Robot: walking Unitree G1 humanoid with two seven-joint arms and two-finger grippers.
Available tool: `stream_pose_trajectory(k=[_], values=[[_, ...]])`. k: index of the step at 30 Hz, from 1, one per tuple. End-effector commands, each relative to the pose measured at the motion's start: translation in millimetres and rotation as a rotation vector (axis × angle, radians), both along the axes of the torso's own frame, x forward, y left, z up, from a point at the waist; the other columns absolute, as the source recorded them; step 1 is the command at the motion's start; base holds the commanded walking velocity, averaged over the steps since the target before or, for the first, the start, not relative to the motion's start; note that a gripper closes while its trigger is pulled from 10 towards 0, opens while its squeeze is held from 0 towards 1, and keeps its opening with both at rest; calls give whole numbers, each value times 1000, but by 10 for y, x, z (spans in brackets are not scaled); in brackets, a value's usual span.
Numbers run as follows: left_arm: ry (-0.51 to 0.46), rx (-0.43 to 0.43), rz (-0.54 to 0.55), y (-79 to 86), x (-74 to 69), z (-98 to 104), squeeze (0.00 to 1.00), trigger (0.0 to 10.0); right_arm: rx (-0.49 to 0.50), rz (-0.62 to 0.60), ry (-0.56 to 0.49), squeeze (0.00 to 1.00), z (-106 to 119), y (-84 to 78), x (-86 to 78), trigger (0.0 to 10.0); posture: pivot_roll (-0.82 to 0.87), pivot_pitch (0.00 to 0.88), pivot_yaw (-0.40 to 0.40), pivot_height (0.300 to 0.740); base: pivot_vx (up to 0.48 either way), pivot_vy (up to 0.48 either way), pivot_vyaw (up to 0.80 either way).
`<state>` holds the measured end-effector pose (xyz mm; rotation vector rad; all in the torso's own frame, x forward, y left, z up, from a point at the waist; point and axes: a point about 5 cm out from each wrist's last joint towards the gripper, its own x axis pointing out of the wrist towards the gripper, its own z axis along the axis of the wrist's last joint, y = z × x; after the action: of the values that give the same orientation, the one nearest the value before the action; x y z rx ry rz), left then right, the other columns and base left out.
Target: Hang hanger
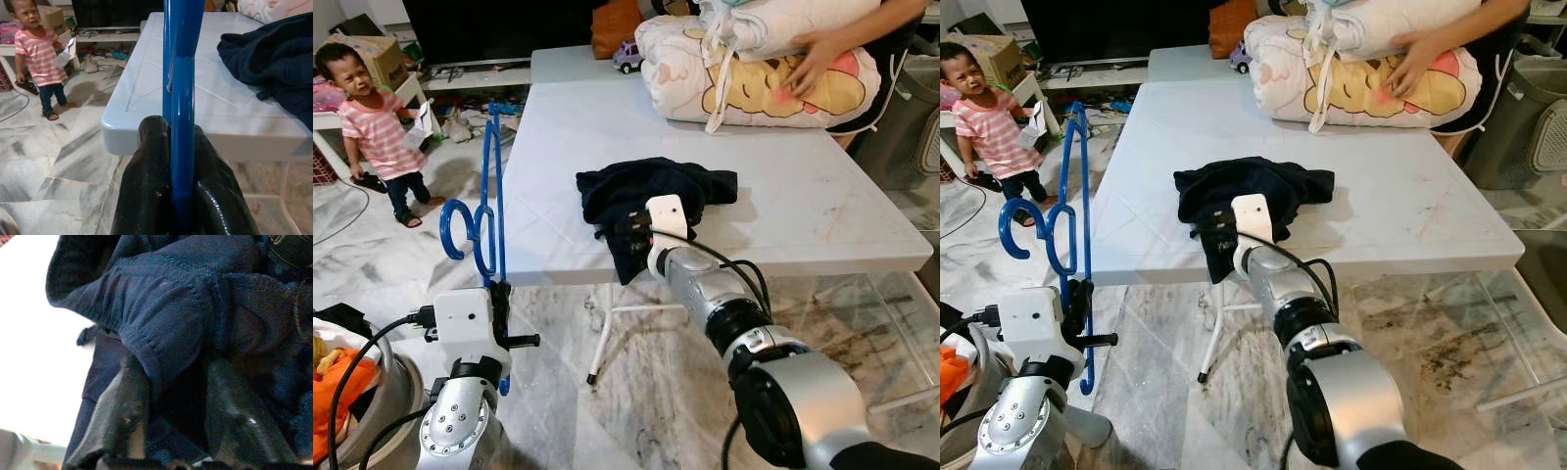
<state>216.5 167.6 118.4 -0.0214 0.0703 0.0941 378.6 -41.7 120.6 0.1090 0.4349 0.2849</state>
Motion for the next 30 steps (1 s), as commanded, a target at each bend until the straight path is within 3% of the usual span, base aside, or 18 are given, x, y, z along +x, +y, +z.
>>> stream_pose_trajectory(k=[1, 4, 7, 10, 16, 17, 18, 19, 20, 26, 30], values=[[-16, 22, 19, 28, -25, 59, 0, 10000, 37, -49, -2, 0, 76, 45, 29, 0, 146, 61, 16, 740, 0, 0, 0], [-15, 25, 25, 32, -39, 67, 0, 10000, 63, -159, -53, 0, 216, -34, 111, 0, 159, 67, 8, 740, 0, 0, 0], [-11, 29, 34, 43, -58, 62, 0, 10000, 93, -257, -183, 0, 491, -152, 228, 0, 162, 69, 6, 740, 0, 0, 0], [-4, 29, 47, 59, -77, 46, 0, 10000, 195, -323, -226, 0, 660, -229, 290, 0, 158, 73, 4, 740, 0, 0, 0], [0, 26, 39, 16, -74, 35, 0, 10000, 210, -288, -228, 0, 613, -246, 281, 353, 145, 75, 4, 740, 0, 0, 0], [0, 26, 38, 12, -70, 36, 0, 10000, 198, -267, -220, 0, 564, -247, 268, 8471, 145, 76, 4, 740, 0, 0, 0], [-1, 25, 39, 13, -63, 35, 0, 10000, 150, -205, -206, 867, 421, -272, 226, 10000, 144, 77, 4, 740, 0, 0, 0], [-1, 25, 40, 15, -61, 35, 0, 10000, 134, -188, -203, 867, 381, -281, 213, 10000, 144, 77, 4, 740, 0, 0, 0], [-1, 24, 42, 15, -60, 33, 0, 10000, 113, -133, -218, 1000, 335, -288, 193, 10000, 141, 81, 4, 740, 0, 0, 0], [4, 21, 41, 13, -48, 13, 0, 10000, -175, 68, -291, 1000, 124, -463, 106, 10000, 122, 77, 12, 740, 0, 0, 0], [-2, 24, 34, 6, -21, 25, 0, 10000, -217, 106, -309, 1000, 125, -600, 107, 10000, 119, 72, 18, 740, 0, 0, 0]])
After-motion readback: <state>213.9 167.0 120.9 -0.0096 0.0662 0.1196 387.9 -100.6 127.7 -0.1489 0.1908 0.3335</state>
